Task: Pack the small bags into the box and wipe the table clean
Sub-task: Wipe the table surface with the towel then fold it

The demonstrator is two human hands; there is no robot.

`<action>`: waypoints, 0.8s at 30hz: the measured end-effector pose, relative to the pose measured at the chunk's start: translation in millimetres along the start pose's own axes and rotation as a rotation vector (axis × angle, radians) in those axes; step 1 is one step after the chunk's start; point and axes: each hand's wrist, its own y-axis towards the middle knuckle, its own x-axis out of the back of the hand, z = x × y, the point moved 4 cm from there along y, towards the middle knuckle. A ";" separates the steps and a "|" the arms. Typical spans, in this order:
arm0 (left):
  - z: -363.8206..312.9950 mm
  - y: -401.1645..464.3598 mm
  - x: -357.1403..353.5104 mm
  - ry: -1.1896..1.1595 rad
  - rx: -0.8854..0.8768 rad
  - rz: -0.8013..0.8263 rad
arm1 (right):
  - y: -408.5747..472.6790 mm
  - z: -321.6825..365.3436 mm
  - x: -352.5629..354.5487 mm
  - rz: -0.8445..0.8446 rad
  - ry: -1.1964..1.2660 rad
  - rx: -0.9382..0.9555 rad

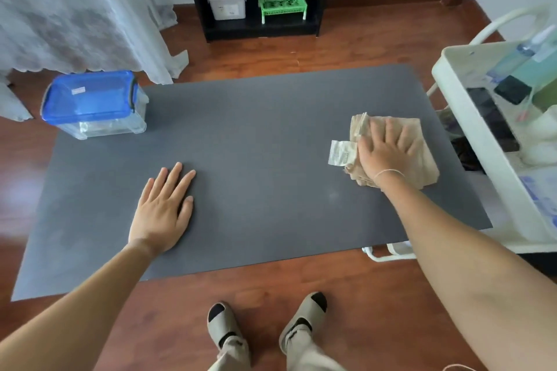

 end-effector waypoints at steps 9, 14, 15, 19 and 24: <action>6.2 2.3 -0.9 -0.130 0.007 0.008 | -151.9 168.1 -39.6 0.100 0.175 0.989; -35.2 6.4 18.0 -0.367 0.056 -0.134 | -84.2 80.9 2.5 -0.088 0.675 0.391; -56.0 7.9 18.4 -0.366 0.000 -0.126 | -75.9 64.4 1.6 -0.103 0.585 0.328; -137.9 10.4 -3.0 -0.269 -0.182 -0.018 | -73.8 40.9 -20.1 -0.111 0.168 0.310; -150.5 2.8 -29.3 -0.124 -0.147 0.010 | -74.7 41.5 -22.4 -0.147 0.113 0.319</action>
